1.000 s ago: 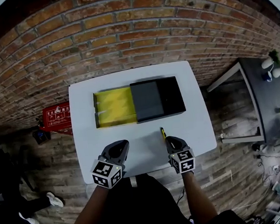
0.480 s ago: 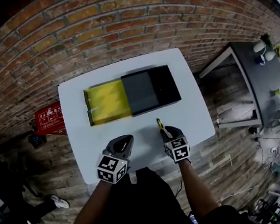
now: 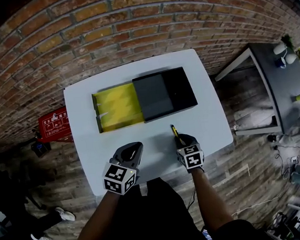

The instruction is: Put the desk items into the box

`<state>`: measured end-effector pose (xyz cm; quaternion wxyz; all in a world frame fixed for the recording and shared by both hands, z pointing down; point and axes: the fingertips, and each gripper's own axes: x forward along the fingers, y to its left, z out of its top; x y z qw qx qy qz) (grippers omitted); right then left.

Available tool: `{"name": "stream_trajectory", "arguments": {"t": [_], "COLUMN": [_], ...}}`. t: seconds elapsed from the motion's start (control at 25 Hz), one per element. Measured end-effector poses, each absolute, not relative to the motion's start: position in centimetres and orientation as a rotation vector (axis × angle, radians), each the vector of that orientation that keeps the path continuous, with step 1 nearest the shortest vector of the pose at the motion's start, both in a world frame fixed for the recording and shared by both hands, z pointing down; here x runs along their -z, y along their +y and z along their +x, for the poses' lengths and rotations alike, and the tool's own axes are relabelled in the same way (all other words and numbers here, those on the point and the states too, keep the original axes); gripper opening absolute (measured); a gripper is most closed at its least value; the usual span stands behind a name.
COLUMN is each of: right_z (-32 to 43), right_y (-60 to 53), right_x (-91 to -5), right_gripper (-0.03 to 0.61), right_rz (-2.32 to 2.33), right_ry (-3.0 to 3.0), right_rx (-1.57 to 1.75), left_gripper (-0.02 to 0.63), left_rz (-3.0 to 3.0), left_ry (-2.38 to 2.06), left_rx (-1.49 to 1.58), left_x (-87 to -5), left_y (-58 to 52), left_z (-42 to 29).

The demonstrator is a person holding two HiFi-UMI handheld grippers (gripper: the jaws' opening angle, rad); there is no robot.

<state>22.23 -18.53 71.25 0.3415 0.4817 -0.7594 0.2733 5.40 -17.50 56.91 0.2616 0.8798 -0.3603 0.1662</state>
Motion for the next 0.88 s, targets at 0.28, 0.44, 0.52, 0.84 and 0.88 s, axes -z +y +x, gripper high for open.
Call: {"name": "stream_trajectory", "arguments": {"t": [0.28,0.44,0.52,0.84,0.88], "right_z": [22.5,22.5,22.4,19.8,19.4], "right_y": [-18.5,-18.5,-18.6,-19.2,-19.2], "right_x": [-71.2,-70.6,-70.0,-67.6,-67.5], "right_gripper": [0.060,0.057,0.055,0.043,0.043], "right_rz": [1.260,1.272,1.281,1.264,1.253], "right_ry": [-1.962,-1.974,-1.988,-2.067,-2.078], "right_rx": [-0.714,-0.708,-0.701,-0.661,-0.659], "left_gripper": [0.015,0.015,0.014,0.015,0.014], "left_rz": [2.382,2.383,2.381,2.363,2.358], "left_ry": [-0.975,-0.986,-0.997,-1.065,-1.075], "left_rx": [-0.454,-0.445,-0.438,-0.395,-0.389], "left_x": [-56.9,-56.7,-56.5,-55.8,-55.7], "left_y": [-17.6,-17.8,-17.9,-18.8,-18.9], "left_z": [4.9,4.5,4.1,1.9,1.6]}}
